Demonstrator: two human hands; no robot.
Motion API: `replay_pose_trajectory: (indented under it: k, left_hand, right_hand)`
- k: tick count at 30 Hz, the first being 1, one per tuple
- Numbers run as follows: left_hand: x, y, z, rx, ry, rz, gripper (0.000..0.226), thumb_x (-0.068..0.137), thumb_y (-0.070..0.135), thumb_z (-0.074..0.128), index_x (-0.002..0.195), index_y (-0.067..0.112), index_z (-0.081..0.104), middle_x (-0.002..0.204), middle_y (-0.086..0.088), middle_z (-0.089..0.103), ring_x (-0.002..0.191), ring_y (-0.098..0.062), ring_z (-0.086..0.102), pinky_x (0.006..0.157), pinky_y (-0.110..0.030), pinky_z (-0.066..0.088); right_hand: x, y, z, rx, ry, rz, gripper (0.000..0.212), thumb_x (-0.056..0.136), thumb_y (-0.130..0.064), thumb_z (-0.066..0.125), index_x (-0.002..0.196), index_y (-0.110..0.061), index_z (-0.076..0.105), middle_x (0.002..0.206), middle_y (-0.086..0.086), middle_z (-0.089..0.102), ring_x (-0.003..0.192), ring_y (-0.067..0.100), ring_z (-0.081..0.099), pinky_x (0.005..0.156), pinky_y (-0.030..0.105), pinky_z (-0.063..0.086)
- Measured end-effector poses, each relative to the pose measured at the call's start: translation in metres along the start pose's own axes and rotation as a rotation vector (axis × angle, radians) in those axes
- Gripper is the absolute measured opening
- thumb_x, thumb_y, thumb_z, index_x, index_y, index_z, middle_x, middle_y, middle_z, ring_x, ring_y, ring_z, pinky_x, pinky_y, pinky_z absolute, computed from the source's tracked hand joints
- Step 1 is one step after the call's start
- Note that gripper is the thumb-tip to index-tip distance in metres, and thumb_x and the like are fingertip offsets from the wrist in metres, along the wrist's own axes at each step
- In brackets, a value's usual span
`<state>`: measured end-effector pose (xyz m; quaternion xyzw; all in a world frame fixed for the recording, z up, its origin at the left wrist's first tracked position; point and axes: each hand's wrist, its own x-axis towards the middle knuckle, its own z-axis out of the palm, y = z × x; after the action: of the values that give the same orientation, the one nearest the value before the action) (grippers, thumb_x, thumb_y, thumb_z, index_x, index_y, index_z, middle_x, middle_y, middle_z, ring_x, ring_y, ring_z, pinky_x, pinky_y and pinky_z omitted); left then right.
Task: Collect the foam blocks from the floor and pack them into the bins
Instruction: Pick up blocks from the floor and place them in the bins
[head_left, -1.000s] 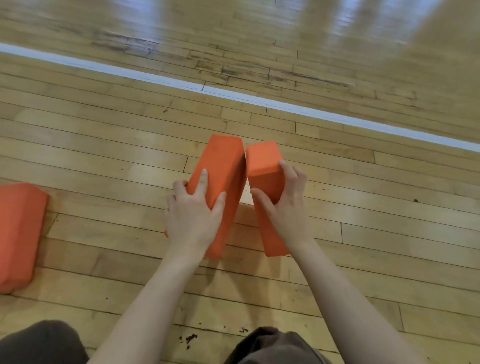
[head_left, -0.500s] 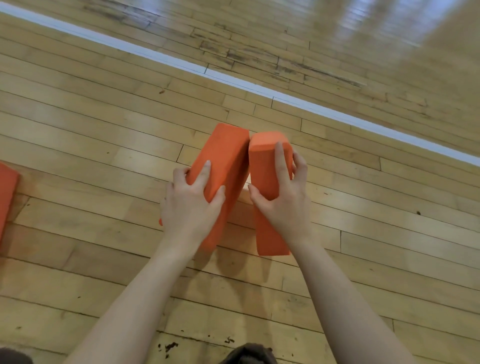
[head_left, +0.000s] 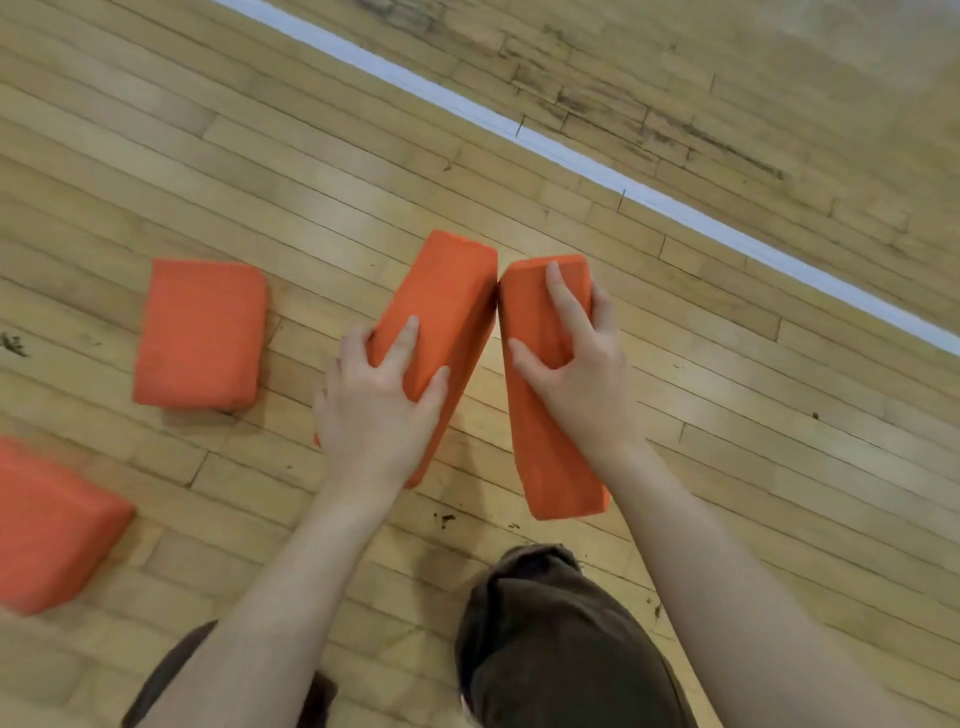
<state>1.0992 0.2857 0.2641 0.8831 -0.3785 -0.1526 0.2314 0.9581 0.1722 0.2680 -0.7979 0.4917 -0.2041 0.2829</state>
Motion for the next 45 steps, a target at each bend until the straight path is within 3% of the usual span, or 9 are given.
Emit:
replay_pose_trajectory:
  k: [7,11,15,18,23,28,33,38,45]
  left_hand:
    - [-0.070,0.018,-0.175,0.153,-0.019,0.025,0.054,0.083,0.043,0.064,0.133,0.025,0.053,0.130,-0.015,0.048,0.103,-0.037,0.052,0.081,-0.047,0.045]
    - [-0.122,0.017,-0.265,0.239,-0.038,0.042,0.054,0.081,0.041,0.066,0.131,0.022,0.055,0.131,-0.018,0.050,0.098,-0.041,0.055,0.076,-0.046,0.046]
    - [-0.172,0.017,-0.335,0.230,-0.095,-0.120,0.054,0.087,0.046,0.057,0.137,0.028,0.047,0.142,-0.013,0.040,0.111,-0.040,0.047,0.085,-0.046,0.040]
    - [-0.210,0.015,-0.365,0.215,-0.043,-0.232,0.054,0.089,0.047,0.054,0.139,0.030,0.044,0.144,-0.011,0.038,0.114,-0.038,0.044,0.089,-0.045,0.038]
    - [-0.283,0.033,-0.378,0.161,0.118,-0.506,0.056,0.090,0.052,0.049,0.141,0.033,0.038,0.146,-0.007,0.033,0.122,-0.033,0.039,0.095,-0.045,0.037]
    - [-0.370,0.073,-0.386,0.152,0.403,-0.814,0.058,0.090,0.053,0.048,0.141,0.028,0.039,0.144,-0.012,0.037,0.122,-0.037,0.042,0.095,-0.051,0.040]
    - [-0.459,0.093,-0.404,0.071,0.594,-1.156,0.057,0.088,0.051,0.054,0.139,0.029,0.043,0.141,-0.011,0.039,0.115,-0.037,0.047,0.090,-0.049,0.041]
    - [-0.574,0.101,-0.402,-0.020,0.803,-1.530,0.057,0.087,0.053,0.053,0.138,0.031,0.044,0.140,-0.010,0.041,0.113,-0.036,0.050,0.088,-0.048,0.042]
    - [-0.762,0.114,-0.377,-0.118,1.181,-2.002,0.054,0.086,0.052,0.055,0.136,0.033,0.046,0.140,-0.006,0.040,0.119,-0.030,0.045,0.096,-0.047,0.040]
  right_hand:
    - [-0.058,-0.161,-0.082,0.047,-0.120,0.113,0.071,0.082,-0.039,0.067,0.143,-0.038,0.032,0.146,0.000,0.030,0.113,0.009,0.047,0.084,0.022,0.042]
    - [-0.098,-0.243,-0.129,-0.033,-0.203,0.138,0.071,0.083,-0.043,0.065,0.145,-0.038,0.029,0.146,-0.001,0.029,0.100,0.002,0.040,0.078,0.022,0.040]
    - [-0.142,-0.294,-0.156,-0.096,-0.313,0.108,0.072,0.082,-0.048,0.063,0.145,-0.041,0.027,0.148,-0.001,0.026,0.116,0.016,0.049,0.077,0.030,0.048]
    - [-0.167,-0.314,-0.168,-0.110,-0.398,0.059,0.072,0.083,-0.048,0.061,0.146,-0.041,0.025,0.148,-0.001,0.021,0.114,0.018,0.051,0.075,0.032,0.051]
    - [-0.189,-0.341,-0.182,-0.118,-0.585,-0.200,0.070,0.087,-0.048,0.057,0.147,-0.040,0.022,0.150,0.000,0.018,0.113,0.019,0.051,0.075,0.024,0.041]
    - [-0.222,-0.381,-0.200,-0.067,-0.776,-0.535,0.071,0.087,-0.052,0.056,0.146,-0.043,0.018,0.151,-0.002,0.014,0.110,0.014,0.049,0.081,0.034,0.052]
    - [-0.295,-0.428,-0.204,-0.072,-0.990,-0.815,0.070,0.084,-0.053,0.058,0.145,-0.045,0.024,0.150,-0.002,0.018,0.117,0.018,0.051,0.080,0.035,0.052]
    - [-0.417,-0.467,-0.205,-0.112,-1.226,-1.116,0.068,0.083,-0.051,0.060,0.142,-0.046,0.027,0.150,-0.005,0.019,0.119,0.017,0.050,0.081,0.033,0.044]
    - [-0.649,-0.480,-0.220,-0.119,-1.551,-1.521,0.067,0.079,-0.049,0.064,0.138,-0.041,0.033,0.146,-0.002,0.025,0.117,0.022,0.052,0.093,0.043,0.046]
